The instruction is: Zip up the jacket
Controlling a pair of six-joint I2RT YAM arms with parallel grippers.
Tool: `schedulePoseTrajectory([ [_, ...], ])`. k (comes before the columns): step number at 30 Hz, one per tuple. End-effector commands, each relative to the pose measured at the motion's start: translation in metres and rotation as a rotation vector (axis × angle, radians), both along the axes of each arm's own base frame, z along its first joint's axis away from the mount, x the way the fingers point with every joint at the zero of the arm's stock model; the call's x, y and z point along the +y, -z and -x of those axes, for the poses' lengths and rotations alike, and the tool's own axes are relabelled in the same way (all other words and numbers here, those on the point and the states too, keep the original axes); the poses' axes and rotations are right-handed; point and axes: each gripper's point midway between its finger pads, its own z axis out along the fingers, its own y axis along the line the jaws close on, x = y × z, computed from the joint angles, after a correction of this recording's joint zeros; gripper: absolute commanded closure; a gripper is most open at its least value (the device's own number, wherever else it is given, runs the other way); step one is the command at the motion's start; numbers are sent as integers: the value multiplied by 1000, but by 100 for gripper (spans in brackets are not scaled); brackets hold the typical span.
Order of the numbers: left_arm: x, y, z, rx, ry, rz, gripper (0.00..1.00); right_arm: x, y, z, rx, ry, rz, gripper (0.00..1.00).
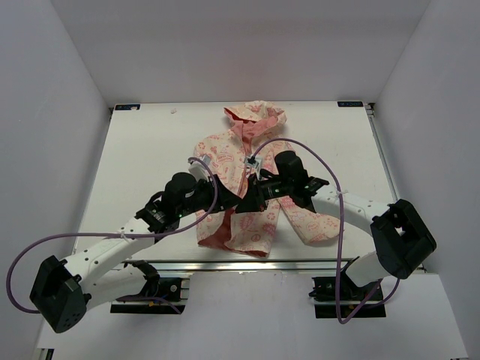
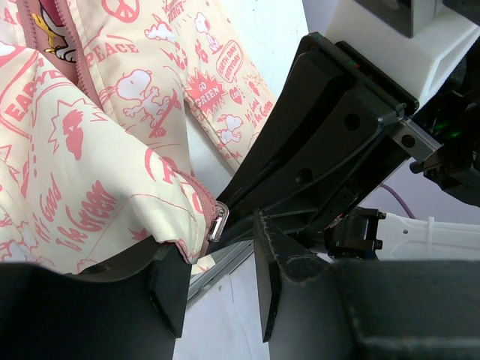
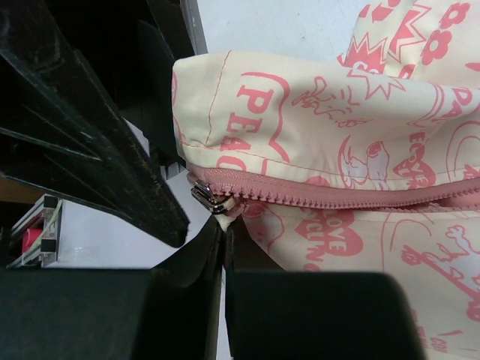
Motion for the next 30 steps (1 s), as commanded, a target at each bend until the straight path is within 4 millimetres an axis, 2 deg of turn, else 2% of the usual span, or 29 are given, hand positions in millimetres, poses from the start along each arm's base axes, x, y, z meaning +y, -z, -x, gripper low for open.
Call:
schedulePoseTrajectory([
  [1,-9,-17,-3,-64,28,53,56,5,-4,2,-25,-20,-2,100],
  [4,-13,-17,-3,-70,48,52,60,5,-5,2,-29,-18,-5,100],
  [5,-13,-15,-4,-66,45,46,67,5,-6,3,-29,-19,-8,100],
  [7,-12,-10,-4,-57,40,33,74,4,-6,5,-30,-30,-12,100],
  [8,-12,-10,-5,-56,37,33,87,4,-8,6,-35,-30,-16,100],
  [9,-12,-12,-5,-67,39,44,96,3,-9,6,-38,-26,-17,100],
  [10,-12,-11,-4,-69,38,45,100,2,-6,7,-37,-25,-13,98],
  [12,-10,-14,-4,-92,38,46,100,0,-8,10,-43,-29,-20,93],
  [13,-8,-20,-6,-110,27,48,100,-2,-6,9,-43,-25,-16,83],
  [16,-4,-31,-4,-166,38,37,100,-11,-10,2,-29,22,-12,68],
  [18,-4,-39,-3,-194,53,32,100,-23,-15,-8,-14,70,-23,58],
  [20,-6,-47,1,-222,86,37,100,-34,-22,-8,-4,66,-52,49],
  [21,-7,-49,1,-229,90,38,100,-44,-23,-16,0,94,-59,39],
  [23,-9,-50,2,-244,111,35,100,-56,-33,-14,-14,88,-93,35],
  [26,-19,-52,3,-257,169,47,100,-72,-43,-23,-55,135,-115,32],
  [29,-37,-64,5,-283,267,101,100,-83,-42,-37,-76,183,-113,35],
  [30,-42,-76,3,-307,291,122,100,-85,-44,-42,-78,190,-115,37],
])
